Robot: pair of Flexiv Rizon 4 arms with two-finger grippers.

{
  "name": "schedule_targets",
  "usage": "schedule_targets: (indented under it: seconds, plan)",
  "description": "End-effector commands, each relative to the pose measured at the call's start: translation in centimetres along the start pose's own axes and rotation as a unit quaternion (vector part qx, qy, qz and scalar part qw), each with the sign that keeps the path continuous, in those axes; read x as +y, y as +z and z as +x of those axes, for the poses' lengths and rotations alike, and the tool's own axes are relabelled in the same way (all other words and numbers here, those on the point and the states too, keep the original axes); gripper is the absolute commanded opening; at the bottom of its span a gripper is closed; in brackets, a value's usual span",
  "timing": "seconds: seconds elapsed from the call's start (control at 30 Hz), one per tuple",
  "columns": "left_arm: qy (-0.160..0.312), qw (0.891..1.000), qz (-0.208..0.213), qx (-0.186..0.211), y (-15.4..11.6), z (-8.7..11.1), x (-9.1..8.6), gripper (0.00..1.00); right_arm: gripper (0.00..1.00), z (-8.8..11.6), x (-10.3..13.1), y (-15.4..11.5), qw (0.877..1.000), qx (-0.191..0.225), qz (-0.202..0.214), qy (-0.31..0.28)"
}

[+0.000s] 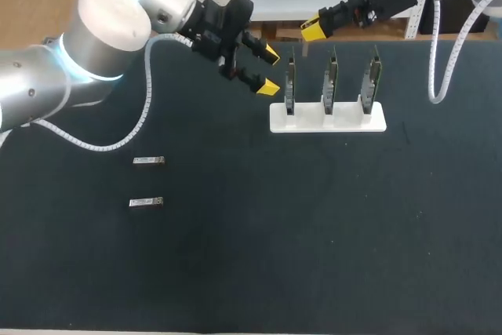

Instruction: Pick up the optical module with the left hand, and insert it into the network port with the right hand.

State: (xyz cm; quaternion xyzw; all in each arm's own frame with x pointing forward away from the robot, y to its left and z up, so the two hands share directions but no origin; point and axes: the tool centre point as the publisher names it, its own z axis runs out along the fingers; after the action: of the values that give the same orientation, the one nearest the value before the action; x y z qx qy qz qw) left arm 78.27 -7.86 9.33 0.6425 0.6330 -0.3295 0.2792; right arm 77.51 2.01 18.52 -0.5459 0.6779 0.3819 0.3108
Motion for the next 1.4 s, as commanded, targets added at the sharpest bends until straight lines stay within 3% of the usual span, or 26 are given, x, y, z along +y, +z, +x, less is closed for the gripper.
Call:
schedule_targets:
  seconds: [0.03,1.4]
  plan:
    - [-0.001,1.0,0.001,0.003,-0.01,-0.14,0.13,1.0,0.0,0.1,0.41,-0.13,1.0,-0.001,0.004,-0.001]
    - [-0.003,1.0,0.015,0.018,0.6,0.28,-0.16,1.0,0.0,-0.36,-0.19,0.29,1.0,0.006,-0.011,-0.017]
